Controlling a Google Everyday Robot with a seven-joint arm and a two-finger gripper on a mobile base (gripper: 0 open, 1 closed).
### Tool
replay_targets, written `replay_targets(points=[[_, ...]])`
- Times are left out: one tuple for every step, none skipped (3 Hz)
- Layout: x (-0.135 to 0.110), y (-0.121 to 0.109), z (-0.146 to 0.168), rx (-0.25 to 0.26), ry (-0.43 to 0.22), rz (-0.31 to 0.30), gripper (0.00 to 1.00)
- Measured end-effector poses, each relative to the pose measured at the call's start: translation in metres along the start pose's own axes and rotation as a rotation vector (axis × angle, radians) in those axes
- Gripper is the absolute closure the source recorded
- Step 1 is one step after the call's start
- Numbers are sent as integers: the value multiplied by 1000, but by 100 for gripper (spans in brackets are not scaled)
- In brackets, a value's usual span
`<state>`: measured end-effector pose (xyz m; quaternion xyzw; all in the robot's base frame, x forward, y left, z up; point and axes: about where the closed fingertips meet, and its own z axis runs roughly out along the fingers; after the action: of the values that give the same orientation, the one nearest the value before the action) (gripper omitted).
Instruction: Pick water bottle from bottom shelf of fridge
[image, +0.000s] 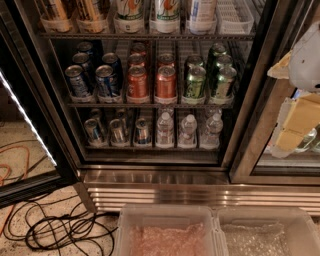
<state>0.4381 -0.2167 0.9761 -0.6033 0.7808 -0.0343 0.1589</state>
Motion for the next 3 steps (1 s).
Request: replay_targets(points=[[0, 0, 0, 0, 0, 0, 0], [-2, 4, 13, 12, -8, 22, 0], [-4, 8, 40, 14, -8, 32, 0]])
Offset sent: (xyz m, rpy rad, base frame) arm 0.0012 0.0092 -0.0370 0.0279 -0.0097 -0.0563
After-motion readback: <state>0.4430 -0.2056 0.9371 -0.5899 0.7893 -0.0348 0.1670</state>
